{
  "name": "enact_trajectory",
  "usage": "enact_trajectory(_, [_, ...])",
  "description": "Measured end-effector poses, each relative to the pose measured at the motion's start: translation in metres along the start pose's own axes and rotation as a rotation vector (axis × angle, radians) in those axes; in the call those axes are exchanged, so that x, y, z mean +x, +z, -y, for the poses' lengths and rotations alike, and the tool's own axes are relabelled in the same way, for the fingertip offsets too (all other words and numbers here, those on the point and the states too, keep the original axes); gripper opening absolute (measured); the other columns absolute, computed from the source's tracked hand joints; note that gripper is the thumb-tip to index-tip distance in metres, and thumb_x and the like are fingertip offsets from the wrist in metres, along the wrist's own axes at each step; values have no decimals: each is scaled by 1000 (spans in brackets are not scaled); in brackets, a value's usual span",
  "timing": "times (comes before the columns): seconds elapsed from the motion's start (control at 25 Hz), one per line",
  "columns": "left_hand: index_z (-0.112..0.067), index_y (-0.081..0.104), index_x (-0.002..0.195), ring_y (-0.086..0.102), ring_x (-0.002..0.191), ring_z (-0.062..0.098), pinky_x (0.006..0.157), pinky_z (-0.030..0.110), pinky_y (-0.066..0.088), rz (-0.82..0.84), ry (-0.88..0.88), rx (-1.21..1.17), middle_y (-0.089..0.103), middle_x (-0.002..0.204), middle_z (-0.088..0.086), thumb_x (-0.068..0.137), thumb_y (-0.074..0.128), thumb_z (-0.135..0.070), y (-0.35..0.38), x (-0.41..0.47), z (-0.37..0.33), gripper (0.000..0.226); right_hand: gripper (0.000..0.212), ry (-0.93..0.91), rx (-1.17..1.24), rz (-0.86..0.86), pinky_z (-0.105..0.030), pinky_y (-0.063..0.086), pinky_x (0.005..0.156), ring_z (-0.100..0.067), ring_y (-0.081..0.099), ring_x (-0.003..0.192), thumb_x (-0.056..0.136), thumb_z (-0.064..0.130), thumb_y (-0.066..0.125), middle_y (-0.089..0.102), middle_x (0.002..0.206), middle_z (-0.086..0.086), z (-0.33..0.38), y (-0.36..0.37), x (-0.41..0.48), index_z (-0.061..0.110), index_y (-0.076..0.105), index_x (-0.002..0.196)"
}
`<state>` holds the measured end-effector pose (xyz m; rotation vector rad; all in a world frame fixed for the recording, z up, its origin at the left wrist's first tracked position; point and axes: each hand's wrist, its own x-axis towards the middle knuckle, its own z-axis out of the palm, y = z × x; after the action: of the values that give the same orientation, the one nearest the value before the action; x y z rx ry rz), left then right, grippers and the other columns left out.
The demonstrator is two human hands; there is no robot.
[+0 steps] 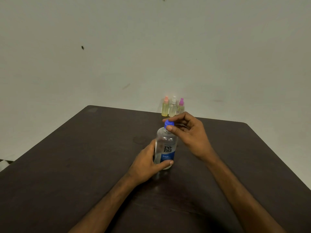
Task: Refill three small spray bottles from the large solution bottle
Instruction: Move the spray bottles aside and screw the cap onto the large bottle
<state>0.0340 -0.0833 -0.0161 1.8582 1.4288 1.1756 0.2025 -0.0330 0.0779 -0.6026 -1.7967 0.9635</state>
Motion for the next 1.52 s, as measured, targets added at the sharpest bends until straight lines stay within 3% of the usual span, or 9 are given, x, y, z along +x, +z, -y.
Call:
enact_trajectory(0.28, [-36,34,147,56,122,-2,102,28,51,10,-12,15,57,135,-17,81,77,-49,-1,-1,1,80,27,-7,-719,421,-23,52,93,-4,63,101,87,20,73,71,111,6,46,-16,36,20,70,114])
enact_trajectory(0.44, [-36,36,144,56,119,-3,101,23,51,-2,-19,22,56,132,-20,81,77,-47,0,0,-1,76,42,-20,-1078,436,-23,43,64,-7,53,73,81,57,68,61,86,5,54,-6,40,19,58,94])
enact_trajectory(0.52, [-36,37,143,56,119,-4,100,23,51,-7,-14,21,57,134,-18,81,77,-47,0,0,0,75,53,-20,-1240,432,-23,35,63,-11,49,71,79,72,57,54,83,5,49,1,39,21,49,90])
enact_trajectory(0.72, [-39,35,143,56,119,-5,100,23,51,0,-15,6,57,131,-21,81,77,-48,-1,-2,0,75,55,17,-903,510,-27,47,93,-9,53,109,87,49,65,54,125,7,62,-7,34,27,51,136])
enact_trajectory(0.88, [-35,36,144,57,120,-2,100,25,51,12,-25,7,58,133,-18,81,77,-48,-1,-1,0,76,26,-73,-1012,603,-26,48,90,-11,57,102,91,16,66,63,112,3,67,-8,43,21,68,116])
enact_trajectory(1.0, [-34,36,144,58,120,0,98,20,50,10,-31,12,57,133,-17,82,77,-47,-1,-1,-1,76,18,-66,-1184,661,-26,43,80,-15,54,92,95,31,60,58,99,2,68,3,51,16,64,105])
enact_trajectory(1.2, [-33,37,143,55,122,2,101,23,49,7,-28,33,56,138,-13,82,76,-46,-1,-1,-2,74,49,-37,-1438,678,-26,38,66,-8,44,65,93,66,39,45,75,6,65,10,51,17,46,90])
enact_trajectory(1.36, [-34,36,144,55,123,2,103,28,49,11,-28,26,56,140,-12,82,75,-48,-2,-3,-4,75,59,60,-1232,681,-31,48,77,-13,54,87,84,70,49,58,103,2,72,7,51,21,54,116])
enact_trajectory(1.52, [-34,36,144,56,124,5,104,33,51,14,-31,21,56,139,-11,82,76,-47,-2,-1,-4,74,28,-60,-1078,759,-29,51,85,-10,58,95,89,22,70,63,106,6,85,-9,64,22,66,117])
